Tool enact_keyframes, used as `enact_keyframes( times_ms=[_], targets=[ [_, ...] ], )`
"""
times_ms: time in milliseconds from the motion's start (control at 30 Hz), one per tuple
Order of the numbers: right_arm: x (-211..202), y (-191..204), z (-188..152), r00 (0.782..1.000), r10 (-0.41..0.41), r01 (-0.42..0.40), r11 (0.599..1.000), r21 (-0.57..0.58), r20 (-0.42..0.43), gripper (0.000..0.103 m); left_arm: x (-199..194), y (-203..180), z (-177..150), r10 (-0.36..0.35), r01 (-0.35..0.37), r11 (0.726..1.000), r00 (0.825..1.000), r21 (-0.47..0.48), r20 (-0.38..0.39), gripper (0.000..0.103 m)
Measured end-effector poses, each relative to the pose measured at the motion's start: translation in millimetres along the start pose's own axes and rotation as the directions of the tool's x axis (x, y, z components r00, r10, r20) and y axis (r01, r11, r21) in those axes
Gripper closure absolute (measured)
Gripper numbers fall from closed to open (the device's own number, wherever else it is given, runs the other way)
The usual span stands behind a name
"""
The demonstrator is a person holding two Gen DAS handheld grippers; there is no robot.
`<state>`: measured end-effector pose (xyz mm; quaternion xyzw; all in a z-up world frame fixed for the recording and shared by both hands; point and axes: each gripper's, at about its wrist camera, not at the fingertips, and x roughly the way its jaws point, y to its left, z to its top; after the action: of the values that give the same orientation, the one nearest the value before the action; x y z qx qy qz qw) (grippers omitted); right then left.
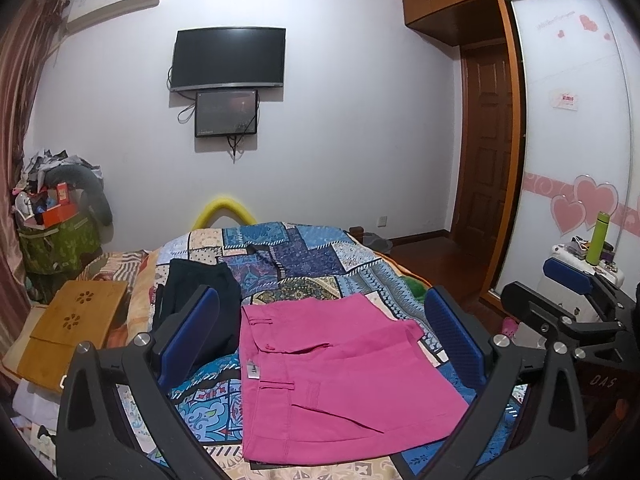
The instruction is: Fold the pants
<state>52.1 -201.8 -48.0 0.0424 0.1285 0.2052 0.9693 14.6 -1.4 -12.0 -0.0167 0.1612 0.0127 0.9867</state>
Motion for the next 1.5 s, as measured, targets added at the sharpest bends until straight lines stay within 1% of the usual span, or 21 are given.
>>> enact_keyframes(
  times_ms=[100,267,367,467,567,633,800,833,867,933,967,1000,1100,1133,1200,1267,1333,1400,1433,1467,1500],
  targets=[
    [8.5,-5.4,-3.2,1.000,-0.004,0.005,1.000,0.016,-0.019,0.000,13.9,5.9,-0.9,-0.005,0.005,1.000,1.000,-0.013,-0.029,0.000],
    [32.8,-21.5,-13.0,0.997,-0.017,0.021,0.998,0.052,-0.078,0.000,50.9,22.5,-6.2,0.021,-0.023,0.999,0.995,-0.024,-0.102,0.000],
    [49.1,-32.4,-19.8,0.993,-0.011,0.020,0.997,0.072,-0.117,0.000,76.6,32.6,-11.1,0.052,-0.054,0.998,0.988,-0.011,-0.147,0.000],
    [61.0,-41.3,-26.0,0.988,-0.017,0.030,0.996,0.082,-0.151,0.000,106.2,45.4,-17.7,0.073,-0.078,0.997,0.976,-0.015,-0.203,0.000],
    [76.6,-50.1,-32.6,0.982,-0.031,0.045,0.997,0.068,-0.188,0.003,137.2,59.4,-26.0,0.078,-0.091,0.995,0.960,-0.035,-0.267,0.000],
    [86.1,-54.9,-35.9,0.976,-0.038,0.051,0.997,0.057,-0.217,0.006,157.8,69.5,-31.1,0.085,-0.102,0.994,0.947,-0.039,-0.309,0.005],
    [111.3,-69.3,-44.5,0.960,-0.034,0.046,0.998,0.038,-0.279,0.010,202.1,86.0,-48.4,0.106,-0.126,0.992,0.906,-0.022,-0.410,0.013],
    [117.5,-72.9,-46.8,0.955,-0.030,0.044,0.998,0.040,-0.296,0.010,212.9,90.5,-52.5,0.103,-0.126,0.992,0.894,-0.022,-0.435,0.016],
    [124.7,-75.2,-47.4,0.949,-0.024,0.039,0.998,0.041,-0.314,0.012,218.8,93.3,-54.9,0.101,-0.125,0.992,0.886,-0.023,-0.453,0.018],
    [136.2,-81.4,-51.9,0.938,-0.013,0.028,0.999,0.039,-0.346,0.013,234.6,100.6,-61.9,0.098,-0.129,0.991,0.859,-0.027,-0.503,0.023],
    [142.3,-84.6,-54.5,0.932,-0.008,0.024,0.999,0.037,-0.364,0.013,240.7,104.2,-65.6,0.098,-0.132,0.991,0.846,-0.028,-0.524,0.024],
    [147.8,-87.6,-56.9,0.926,-0.003,0.018,0.999,0.036,-0.378,0.013,244.1,105.7,-67.9,0.095,-0.131,0.991,0.837,-0.028,-0.538,0.027],
    [164.5,-97.4,-65.2,0.900,0.018,-0.003,0.999,0.036,-0.435,0.015,259.4,114.3,-77.0,0.087,-0.127,0.992,0.803,-0.027,-0.590,0.033],
    [171.0,-100.0,-68.1,0.889,0.032,-0.014,0.999,0.041,-0.456,0.015,265.4,117.2,-80.4,0.079,-0.120,0.992,0.788,-0.026,-0.611,0.035],
    [181.0,-106.4,-74.9,0.864,0.061,-0.037,0.998,0.060,-0.499,0.016,270.0,120.0,-84.9,0.057,-0.103,0.994,0.769,-0.035,-0.637,0.037],
    [189.5,-112.0,-83.6,0.834,0.093,-0.059,0.995,0.079,-0.544,0.018,278.0,123.2,-89.9,0.031,-0.089,0.995,0.748,-0.054,-0.663,0.043],
    [198.6,-114.7,-90.6,0.809,0.110,-0.068,0.993,0.094,-0.578,0.022,283.7,123.4,-93.4,0.009,-0.074,0.995,0.729,-0.066,-0.684,0.054],
    [206.5,-117.5,-96.4,0.785,0.124,-0.071,0.991,0.111,-0.607,0.026,286.3,121.2,-94.8,-0.005,-0.061,0.996,0.719,-0.070,-0.695,0.059],
    [209.3,-118.5,-99.2,0.775,0.129,-0.071,0.990,0.118,-0.619,0.029,287.0,118.6,-94.4,-0.007,-0.051,0.997,0.718,-0.064,-0.696,0.061],
    [211.1,-119.1,-101.1,0.768,0.130,-0.068,0.990,0.121,-0.627,0.031,287.7,116.5,-93.2,-0.008,-0.044,0.997,0.720,-0.057,-0.694,0.062],
    [211.0,-120.1,-102.4,0.764,0.130,-0.068,0.990,0.121,-0.632,0.035,288.2,114.4,-91.9,-0.009,-0.037,0.998,0.722,-0.051,-0.692,0.062]
  ],
)
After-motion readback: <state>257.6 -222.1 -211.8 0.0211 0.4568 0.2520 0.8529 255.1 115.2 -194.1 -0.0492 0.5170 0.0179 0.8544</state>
